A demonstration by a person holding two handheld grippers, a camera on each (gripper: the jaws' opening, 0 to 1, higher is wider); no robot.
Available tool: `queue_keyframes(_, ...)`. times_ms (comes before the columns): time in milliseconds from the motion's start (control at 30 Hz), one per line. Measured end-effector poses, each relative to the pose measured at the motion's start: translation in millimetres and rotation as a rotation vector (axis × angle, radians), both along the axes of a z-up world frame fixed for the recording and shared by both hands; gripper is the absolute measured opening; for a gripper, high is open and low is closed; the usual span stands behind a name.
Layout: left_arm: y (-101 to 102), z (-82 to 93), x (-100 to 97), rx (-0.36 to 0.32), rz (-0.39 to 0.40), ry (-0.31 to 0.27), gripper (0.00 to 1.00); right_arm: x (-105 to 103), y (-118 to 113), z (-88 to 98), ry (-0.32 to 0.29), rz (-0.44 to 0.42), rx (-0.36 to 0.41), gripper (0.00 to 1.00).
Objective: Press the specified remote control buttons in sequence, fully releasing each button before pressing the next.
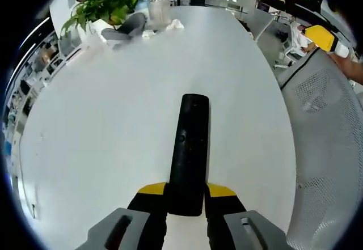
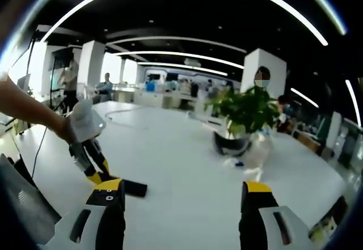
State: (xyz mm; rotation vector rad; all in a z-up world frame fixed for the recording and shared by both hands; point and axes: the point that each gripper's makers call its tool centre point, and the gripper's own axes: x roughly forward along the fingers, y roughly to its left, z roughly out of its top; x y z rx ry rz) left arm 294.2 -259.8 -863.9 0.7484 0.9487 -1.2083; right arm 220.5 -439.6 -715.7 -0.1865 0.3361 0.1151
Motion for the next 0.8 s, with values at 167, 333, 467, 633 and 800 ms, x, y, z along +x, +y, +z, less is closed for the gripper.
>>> queue_keyframes(167,0.8,0.6,2.8,0.012,-0.003,0.001,0.24,0.4,0.4,-1.3,0.006,0.002,-0.004,0.83)
queue_keyframes(333,0.7,0.0,7.6,0.024,-0.010,0.005,0.24,0.7,0.5,-2.3,0.011,0.002,-0.008,0.83)
queue_keyframes(467,0.8,0.0,16.3,0.042,-0.003,0.008,0.24,0.7,0.6,-3.2,0.014,0.003,-0.010,0.83)
queue_keyframes(633,0.6,-0.5,23.8,0.088,-0.006,0.017,0.24,0.7,-0.2,-4.1,0.017,0.000,-0.015,0.83)
queue_keyframes(800,0.7,-1.4,33.1,0.111,0.009,0.024,0.24,0.5,-0.4,-4.4,0.017,-0.001,-0.015,0.83)
